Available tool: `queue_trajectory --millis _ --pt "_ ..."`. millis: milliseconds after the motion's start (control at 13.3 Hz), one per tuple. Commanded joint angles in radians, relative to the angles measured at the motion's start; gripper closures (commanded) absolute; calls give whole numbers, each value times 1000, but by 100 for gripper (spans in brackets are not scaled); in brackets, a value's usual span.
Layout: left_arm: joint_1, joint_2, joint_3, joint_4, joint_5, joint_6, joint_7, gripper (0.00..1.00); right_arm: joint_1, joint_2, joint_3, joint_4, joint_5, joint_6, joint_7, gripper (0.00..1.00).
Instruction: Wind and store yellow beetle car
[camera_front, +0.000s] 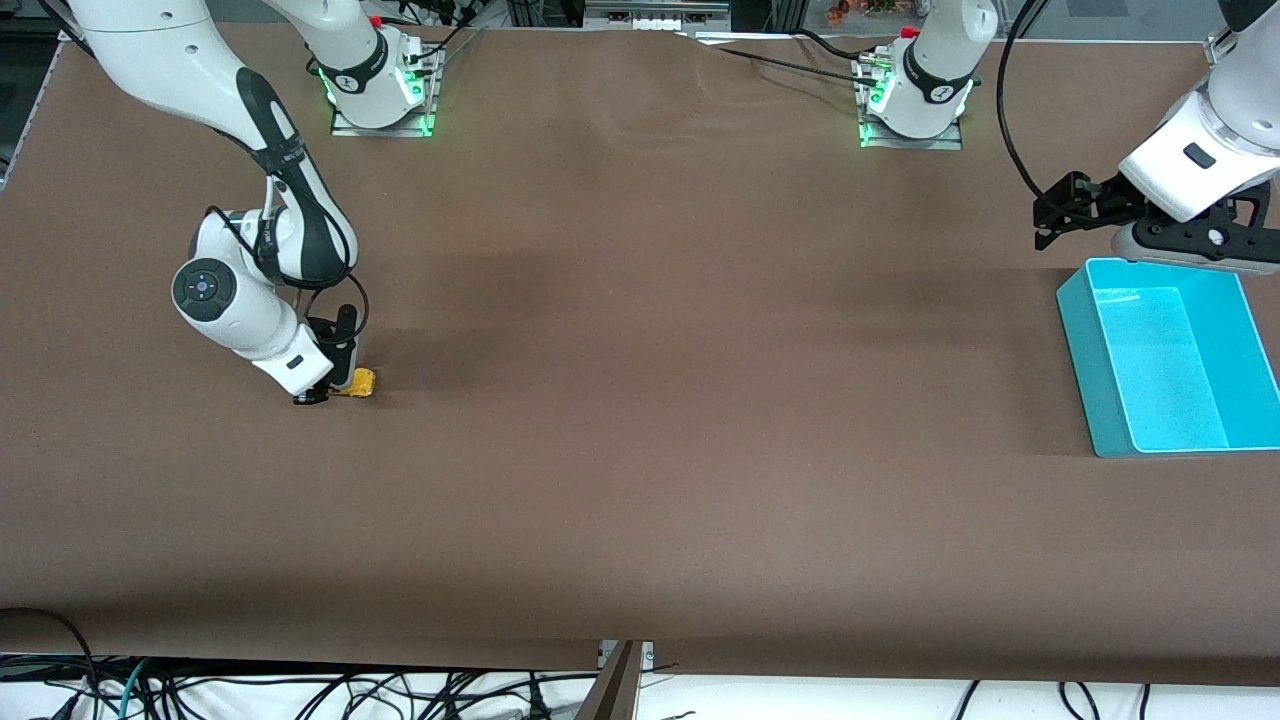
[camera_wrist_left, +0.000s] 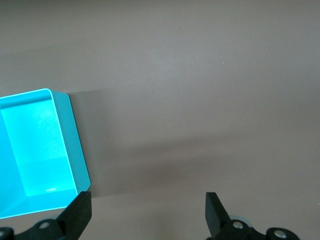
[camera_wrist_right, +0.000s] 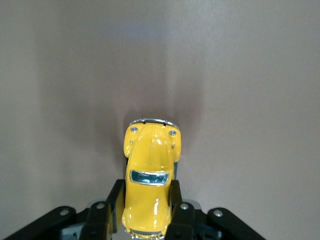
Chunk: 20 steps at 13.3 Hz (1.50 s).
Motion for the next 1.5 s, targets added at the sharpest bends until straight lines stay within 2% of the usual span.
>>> queue_trajectory --millis 0,375,750,825,900,975,1425 --pt "0 -8 -2 1 3 3 7 0 -104 33 8 -26 1 48 -120 81" --pt "0 -8 -2 1 3 5 7 0 -287 67 13 2 0 81 -310 80" --pt "0 -8 -2 1 3 5 7 0 -312 75 14 16 3 82 -319 78" --pt "0 -8 -2 1 3 5 7 0 -312 74 16 19 9 80 -318 52" --pt "0 -8 -2 1 3 5 7 0 -312 72 19 32 19 75 -318 9" --pt "0 -8 -2 1 3 5 7 0 -312 70 31 46 23 68 -319 0" --pt "1 -8 0 1 3 5 7 0 -308 57 39 98 24 -4 -318 0"
